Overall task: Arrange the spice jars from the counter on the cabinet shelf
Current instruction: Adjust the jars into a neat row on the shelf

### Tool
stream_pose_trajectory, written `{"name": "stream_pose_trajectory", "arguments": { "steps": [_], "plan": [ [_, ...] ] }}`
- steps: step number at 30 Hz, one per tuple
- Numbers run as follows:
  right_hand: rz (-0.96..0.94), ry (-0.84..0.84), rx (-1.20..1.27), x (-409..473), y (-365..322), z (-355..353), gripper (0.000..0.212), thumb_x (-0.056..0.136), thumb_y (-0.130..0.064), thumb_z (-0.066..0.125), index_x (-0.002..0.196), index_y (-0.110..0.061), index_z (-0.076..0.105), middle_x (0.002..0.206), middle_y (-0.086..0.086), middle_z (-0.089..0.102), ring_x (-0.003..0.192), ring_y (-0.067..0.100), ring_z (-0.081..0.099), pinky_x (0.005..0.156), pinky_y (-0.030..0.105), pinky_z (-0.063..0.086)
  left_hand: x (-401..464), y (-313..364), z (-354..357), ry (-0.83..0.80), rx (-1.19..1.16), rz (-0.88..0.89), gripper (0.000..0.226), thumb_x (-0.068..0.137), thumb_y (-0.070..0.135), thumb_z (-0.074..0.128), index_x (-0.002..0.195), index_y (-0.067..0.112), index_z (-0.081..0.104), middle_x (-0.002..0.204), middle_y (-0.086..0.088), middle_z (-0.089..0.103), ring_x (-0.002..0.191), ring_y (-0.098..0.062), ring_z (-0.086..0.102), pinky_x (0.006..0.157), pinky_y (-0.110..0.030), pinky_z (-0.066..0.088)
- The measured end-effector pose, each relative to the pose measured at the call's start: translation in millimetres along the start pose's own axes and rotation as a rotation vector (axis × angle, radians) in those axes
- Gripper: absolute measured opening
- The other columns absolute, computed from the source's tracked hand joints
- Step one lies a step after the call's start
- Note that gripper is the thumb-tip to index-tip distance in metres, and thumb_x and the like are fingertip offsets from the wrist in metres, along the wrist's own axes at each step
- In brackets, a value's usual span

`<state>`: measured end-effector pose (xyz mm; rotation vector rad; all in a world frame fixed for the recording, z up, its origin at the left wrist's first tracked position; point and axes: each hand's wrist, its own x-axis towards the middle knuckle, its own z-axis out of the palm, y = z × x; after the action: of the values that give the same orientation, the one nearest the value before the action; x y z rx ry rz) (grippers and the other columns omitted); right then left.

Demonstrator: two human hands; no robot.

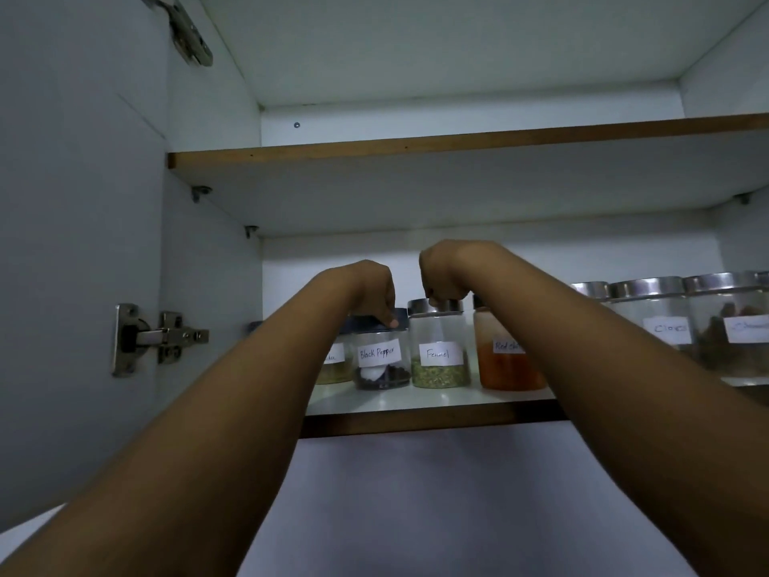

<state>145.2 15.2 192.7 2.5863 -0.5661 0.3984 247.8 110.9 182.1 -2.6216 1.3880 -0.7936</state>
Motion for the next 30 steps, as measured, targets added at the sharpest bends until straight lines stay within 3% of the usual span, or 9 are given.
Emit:
{"name": "stream_pose_trajectory", "arguments": {
  "steps": [3,13,16,19,23,25,27,29,30],
  "plan": [
    [0.033,0.032,-0.086,21,-7,9,0.028,0.093,-0.014,0.062,0.119,-0.004,0.065,0.108,0.009,0.065,0.083,0.021,0.055,0.074,0.029,0.046,17,-3,14,0.007,0.004,-0.011,0.034,0.088,0.038,0.069,0.11,0.013,0.074,0.11,-0.006,0.071,0.098,-0.021,0.059,0.083,-0.03,0.044],
    [0.08,0.009,-0.06,77,-10,42,0.03,0.093,-0.007,0.057,0.122,-0.001,0.058,0.095,0.009,0.052,0.085,0.023,0.05,0.076,0.029,0.043,58,-15,47,0.019,-0.054,-0.059,0.037,0.091,0.036,0.065,0.116,0.01,0.071,0.113,-0.011,0.07,0.105,-0.027,0.06,0.085,-0.031,0.043],
    [0.1,-0.014,-0.056,88,-13,41,0.029,0.093,-0.01,0.058,0.121,-0.002,0.06,0.075,0.005,0.047,0.067,0.018,0.048,0.075,0.028,0.041,64,-20,51,0.043,-0.103,-0.049,0.038,0.09,0.036,0.067,0.116,0.008,0.07,0.113,-0.011,0.069,0.106,-0.027,0.059,0.086,-0.031,0.042],
    [0.091,0.004,-0.057,92,-16,42,0.025,0.092,-0.01,0.059,0.116,-0.003,0.062,0.07,0.005,0.045,0.061,0.016,0.045,0.075,0.028,0.042,64,-23,53,0.05,-0.12,-0.043,0.038,0.09,0.036,0.066,0.116,0.008,0.071,0.112,-0.011,0.07,0.107,-0.028,0.059,0.088,-0.032,0.043],
    [0.09,0.041,-0.043,88,-15,46,0.003,0.093,-0.008,0.058,0.094,-0.006,0.057,0.073,0.006,0.046,0.079,0.022,0.051,0.076,0.03,0.043,63,-23,56,0.074,-0.124,-0.043,0.037,0.091,0.035,0.066,0.115,0.008,0.071,0.112,-0.011,0.07,0.105,-0.027,0.06,0.086,-0.032,0.044],
    [0.088,0.033,-0.049,87,-16,49,0.011,0.095,-0.011,0.055,0.086,-0.004,0.055,0.073,0.005,0.046,0.067,0.019,0.048,0.076,0.03,0.041,64,-25,58,0.071,-0.127,-0.048,0.038,0.09,0.038,0.067,0.112,0.007,0.071,0.112,-0.011,0.07,0.099,-0.025,0.06,0.081,-0.03,0.043],
    [0.064,-0.007,-0.023,86,-20,54,0.017,0.099,-0.017,0.051,0.108,-0.005,0.06,0.082,0.006,0.053,0.071,0.018,0.051,0.077,0.03,0.041,65,-28,61,0.065,-0.163,-0.055,0.046,0.087,0.048,0.066,0.114,0.011,0.067,0.12,-0.009,0.067,0.102,-0.024,0.058,0.083,-0.03,0.043],
    [0.06,0.015,0.045,83,-26,55,0.042,0.099,-0.019,0.05,0.138,-0.004,0.045,0.121,0.012,0.056,0.105,0.025,0.057,0.088,0.033,0.044,64,-32,61,0.098,-0.21,-0.065,0.067,0.085,0.054,0.066,0.137,0.014,0.052,0.136,-0.005,0.058,0.123,-0.024,0.053,0.098,-0.034,0.042],
    [0.08,0.078,0.102,81,-28,53,0.055,0.098,-0.017,0.052,0.147,-0.003,0.032,0.139,0.016,0.046,0.122,0.029,0.051,0.096,0.035,0.043,64,-34,61,0.14,-0.225,-0.071,0.075,0.084,0.054,0.066,0.144,0.014,0.044,0.142,-0.005,0.052,0.13,-0.025,0.048,0.104,-0.036,0.039]
  ]
}}
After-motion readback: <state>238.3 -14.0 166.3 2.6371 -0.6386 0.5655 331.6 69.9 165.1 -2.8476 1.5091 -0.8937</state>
